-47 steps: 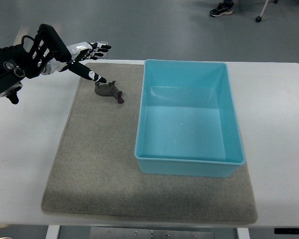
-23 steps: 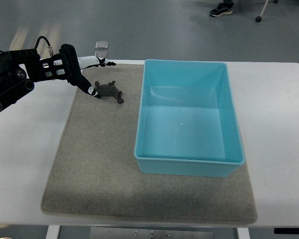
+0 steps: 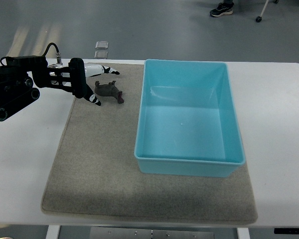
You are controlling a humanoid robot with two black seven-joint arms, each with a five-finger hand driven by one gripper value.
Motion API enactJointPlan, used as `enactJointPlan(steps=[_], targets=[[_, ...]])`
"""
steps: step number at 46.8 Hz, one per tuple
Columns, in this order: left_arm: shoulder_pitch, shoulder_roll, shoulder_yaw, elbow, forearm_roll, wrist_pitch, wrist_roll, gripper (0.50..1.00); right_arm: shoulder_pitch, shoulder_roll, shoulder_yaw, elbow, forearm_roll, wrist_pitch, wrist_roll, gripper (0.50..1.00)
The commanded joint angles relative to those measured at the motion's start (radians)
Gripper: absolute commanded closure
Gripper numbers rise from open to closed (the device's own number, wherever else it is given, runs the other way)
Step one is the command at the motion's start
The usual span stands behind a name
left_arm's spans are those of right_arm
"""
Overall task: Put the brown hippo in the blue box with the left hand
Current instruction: 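Lower the left hand onto the brown hippo and wrap fingers around it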
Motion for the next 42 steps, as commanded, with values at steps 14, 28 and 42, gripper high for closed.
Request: enactJointPlan(steps=[14, 28, 42], targets=[[-0.002, -0.001, 0.003, 0.002, 0.003, 0.005, -0.016, 0.621, 0.000, 0.000, -0.001, 0.000, 0.000, 0.000, 0.000, 0.564], [-0.003, -0.001, 0.003, 0.003, 0.003, 0.003, -0.016, 0.724, 0.000, 0.000, 0.001, 0.000, 0.000, 0.000, 0.000, 0.564], [0.003, -0.001, 0.003, 0.009, 0.000, 0.003, -0.016, 0.675, 0.000, 0.000, 0.001, 0.000, 0.000, 0.000, 0.000, 0.564]])
